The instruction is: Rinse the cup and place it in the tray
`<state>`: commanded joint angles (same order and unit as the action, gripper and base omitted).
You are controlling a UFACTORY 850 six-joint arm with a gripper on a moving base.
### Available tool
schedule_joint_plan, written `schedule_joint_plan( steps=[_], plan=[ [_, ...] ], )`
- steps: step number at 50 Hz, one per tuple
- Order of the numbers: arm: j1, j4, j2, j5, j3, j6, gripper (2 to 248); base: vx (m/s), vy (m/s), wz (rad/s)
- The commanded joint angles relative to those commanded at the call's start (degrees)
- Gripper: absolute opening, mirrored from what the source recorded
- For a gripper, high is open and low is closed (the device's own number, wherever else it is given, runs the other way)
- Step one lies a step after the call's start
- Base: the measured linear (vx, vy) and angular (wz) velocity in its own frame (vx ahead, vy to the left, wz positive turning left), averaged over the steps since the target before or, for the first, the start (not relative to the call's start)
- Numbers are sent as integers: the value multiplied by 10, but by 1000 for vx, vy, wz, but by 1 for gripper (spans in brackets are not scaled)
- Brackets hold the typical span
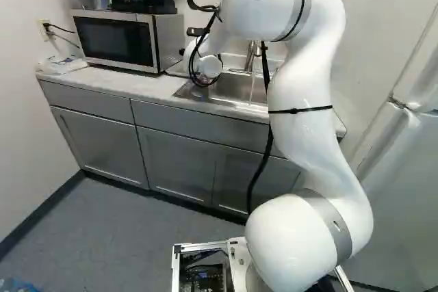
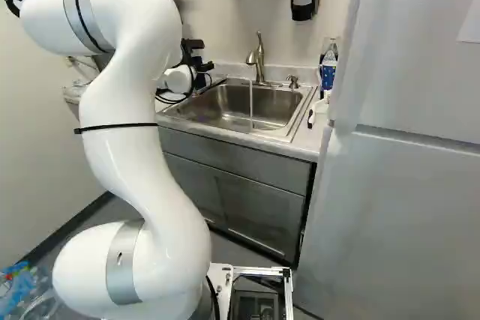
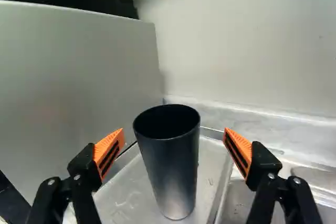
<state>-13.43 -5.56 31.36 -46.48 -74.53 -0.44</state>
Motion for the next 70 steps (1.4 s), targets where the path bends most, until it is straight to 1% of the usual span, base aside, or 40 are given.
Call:
schedule_joint_plan(
  steps=[49,56,70],
  plan=[
    [0,0,-28,0,-25,0,247,0,0,0],
    [0,6,-31,0,-30,0,247,0,0,0],
    [9,14,-41,0,-35,0,247,0,0,0]
  ],
)
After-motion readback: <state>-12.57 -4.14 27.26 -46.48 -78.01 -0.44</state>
